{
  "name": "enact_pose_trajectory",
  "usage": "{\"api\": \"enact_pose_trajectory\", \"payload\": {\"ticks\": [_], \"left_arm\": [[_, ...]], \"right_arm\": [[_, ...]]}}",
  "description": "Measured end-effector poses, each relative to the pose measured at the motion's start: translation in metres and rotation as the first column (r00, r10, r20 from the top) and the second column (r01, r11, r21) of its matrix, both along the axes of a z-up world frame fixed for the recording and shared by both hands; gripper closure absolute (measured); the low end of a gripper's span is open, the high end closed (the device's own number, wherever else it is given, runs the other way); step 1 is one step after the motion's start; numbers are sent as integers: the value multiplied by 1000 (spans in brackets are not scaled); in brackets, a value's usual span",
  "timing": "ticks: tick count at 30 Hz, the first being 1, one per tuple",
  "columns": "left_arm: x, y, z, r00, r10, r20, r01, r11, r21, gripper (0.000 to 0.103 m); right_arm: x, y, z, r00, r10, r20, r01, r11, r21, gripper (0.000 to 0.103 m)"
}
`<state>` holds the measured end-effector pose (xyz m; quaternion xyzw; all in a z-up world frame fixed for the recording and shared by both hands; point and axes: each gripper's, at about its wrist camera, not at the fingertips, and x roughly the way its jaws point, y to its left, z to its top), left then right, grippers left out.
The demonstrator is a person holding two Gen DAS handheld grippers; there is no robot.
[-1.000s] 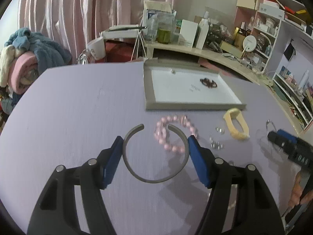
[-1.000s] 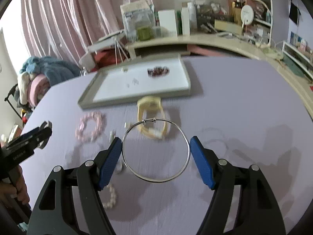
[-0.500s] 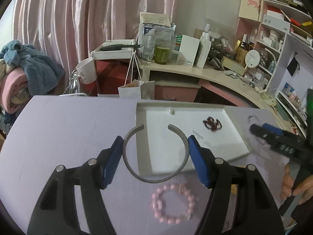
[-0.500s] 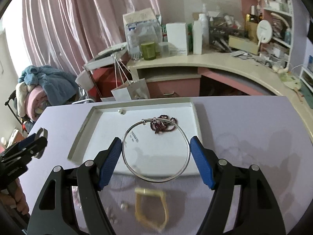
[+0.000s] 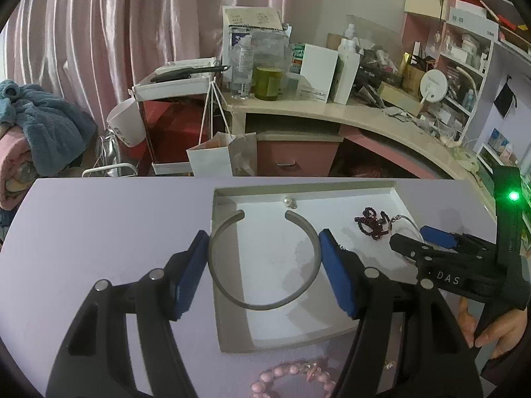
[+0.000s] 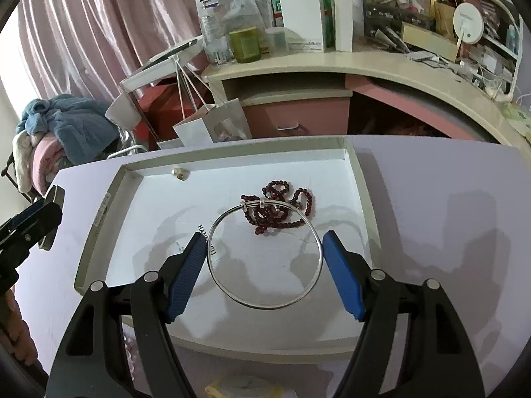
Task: Organize jewelry
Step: 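Carry both bangles into the tray, right releasing the hoop while left releases the cuff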
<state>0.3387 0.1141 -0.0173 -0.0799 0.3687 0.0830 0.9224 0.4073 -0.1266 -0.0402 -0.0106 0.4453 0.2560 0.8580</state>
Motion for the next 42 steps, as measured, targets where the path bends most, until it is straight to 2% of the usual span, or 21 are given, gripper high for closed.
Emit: {"api": "enact_pose_trajectory", "payload": {"ticks": [6,7,9,24,31,39,41,42], "left_arm": [[6,-2,-5,1000,-16,-10,16,1000,-3,36],[6,-3,-5,1000,-17,-10,17,1000,-3,36],[7,-4,-6,1000,-21,-12,21,1000,-3,36],[16,-12,-13,999,-42,-30,42,999,-19,36],[48,-14,-36,994,-52,-94,46,997,-65,36],[79,-15,-53,989,-63,-131,59,997,-40,36],[83,-14,-55,988,-68,-138,63,997,-46,34],[83,-13,-55,988,-68,-138,62,997,-48,27]], "right_arm": [[4,0,-2,1000,-1,-14,2,1000,17,28],[5,-1,-2,1000,-1,-21,2,1000,25,22],[2,-6,1,1000,-12,-14,12,999,40,18],[-2,-53,13,991,-130,0,130,987,93,18],[-2,-58,12,990,-138,0,137,986,97,18],[-5,-64,12,990,-143,10,141,985,100,18],[-4,-66,12,989,-150,8,149,984,100,18],[-4,-67,11,988,-155,6,154,983,100,18]]}}
